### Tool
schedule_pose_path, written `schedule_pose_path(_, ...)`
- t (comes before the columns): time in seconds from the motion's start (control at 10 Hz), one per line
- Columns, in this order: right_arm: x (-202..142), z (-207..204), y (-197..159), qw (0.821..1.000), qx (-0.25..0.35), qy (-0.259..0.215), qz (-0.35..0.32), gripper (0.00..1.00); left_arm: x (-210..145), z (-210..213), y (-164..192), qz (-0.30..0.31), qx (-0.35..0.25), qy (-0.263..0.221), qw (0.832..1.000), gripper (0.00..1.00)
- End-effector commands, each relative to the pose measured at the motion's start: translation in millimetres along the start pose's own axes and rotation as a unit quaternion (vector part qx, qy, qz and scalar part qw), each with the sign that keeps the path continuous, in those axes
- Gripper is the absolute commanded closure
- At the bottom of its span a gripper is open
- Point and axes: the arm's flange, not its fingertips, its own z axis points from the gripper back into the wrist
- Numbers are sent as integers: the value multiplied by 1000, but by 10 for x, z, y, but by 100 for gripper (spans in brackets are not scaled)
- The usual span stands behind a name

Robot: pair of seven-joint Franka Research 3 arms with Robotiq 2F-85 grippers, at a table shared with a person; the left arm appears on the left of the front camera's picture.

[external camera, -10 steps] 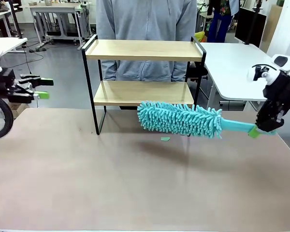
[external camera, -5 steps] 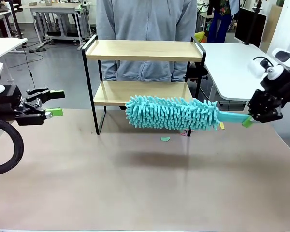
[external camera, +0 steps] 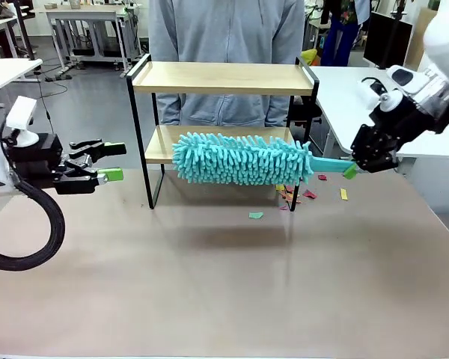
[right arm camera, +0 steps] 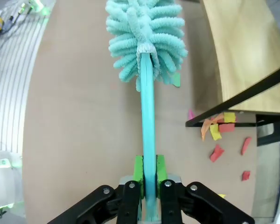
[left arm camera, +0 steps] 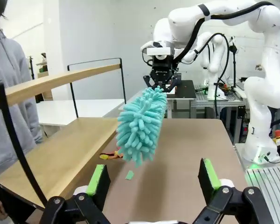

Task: Clean the shelf.
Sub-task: Hand the Duster back to the human.

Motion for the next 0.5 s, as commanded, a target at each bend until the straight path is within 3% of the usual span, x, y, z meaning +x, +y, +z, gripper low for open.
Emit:
schedule_pose_path(0.0, 12, 65, 22, 999, -11, 16, 26, 87, 12, 47, 14, -11, 5, -3, 1000, 0)
schedule_pose_path(0.4, 0, 0, 0, 1000, 0, 0, 0, 87, 4, 26, 10, -2, 4, 0, 1000, 0)
